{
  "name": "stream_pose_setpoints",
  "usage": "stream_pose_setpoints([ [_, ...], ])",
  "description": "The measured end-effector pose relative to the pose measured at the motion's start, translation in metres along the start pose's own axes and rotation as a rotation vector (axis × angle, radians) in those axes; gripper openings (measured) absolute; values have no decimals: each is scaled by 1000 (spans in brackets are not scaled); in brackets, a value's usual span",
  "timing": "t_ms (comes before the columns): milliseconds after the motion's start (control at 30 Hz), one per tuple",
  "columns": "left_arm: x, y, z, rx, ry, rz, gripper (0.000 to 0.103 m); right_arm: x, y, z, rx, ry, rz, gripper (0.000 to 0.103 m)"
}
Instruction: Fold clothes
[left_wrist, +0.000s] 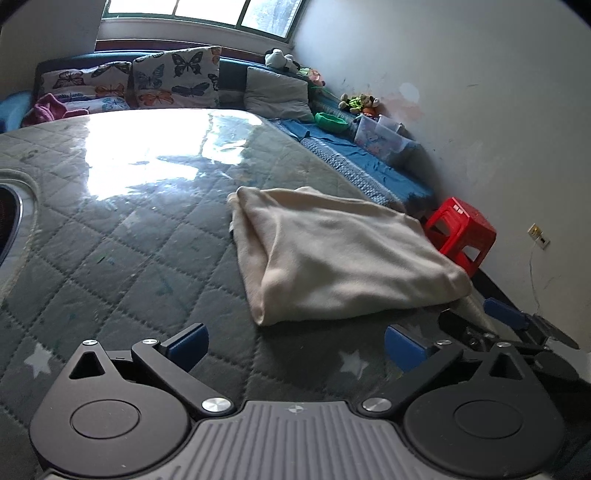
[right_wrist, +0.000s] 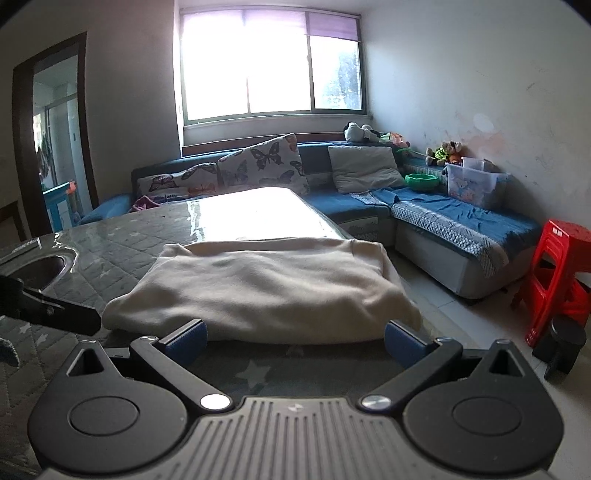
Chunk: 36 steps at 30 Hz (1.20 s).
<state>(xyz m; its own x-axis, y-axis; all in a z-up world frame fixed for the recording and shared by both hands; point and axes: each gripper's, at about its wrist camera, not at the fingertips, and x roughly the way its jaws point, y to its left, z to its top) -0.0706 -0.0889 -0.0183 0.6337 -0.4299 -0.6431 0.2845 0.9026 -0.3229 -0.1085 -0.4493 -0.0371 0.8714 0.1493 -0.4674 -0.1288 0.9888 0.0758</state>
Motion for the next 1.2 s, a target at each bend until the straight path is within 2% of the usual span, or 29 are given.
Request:
stream_pose_setpoints([
  [667,-13,-9,-21,83,-23,92,103,-17,13,-19,37,24,-9,103],
  [900,-12,-15,-28,115,-25,113,103,-15,10,-26,50,93,-55,103],
  [1200,-14,-20,-32,132,-25,123,103,-19,10,-31,46,114,-57,103],
])
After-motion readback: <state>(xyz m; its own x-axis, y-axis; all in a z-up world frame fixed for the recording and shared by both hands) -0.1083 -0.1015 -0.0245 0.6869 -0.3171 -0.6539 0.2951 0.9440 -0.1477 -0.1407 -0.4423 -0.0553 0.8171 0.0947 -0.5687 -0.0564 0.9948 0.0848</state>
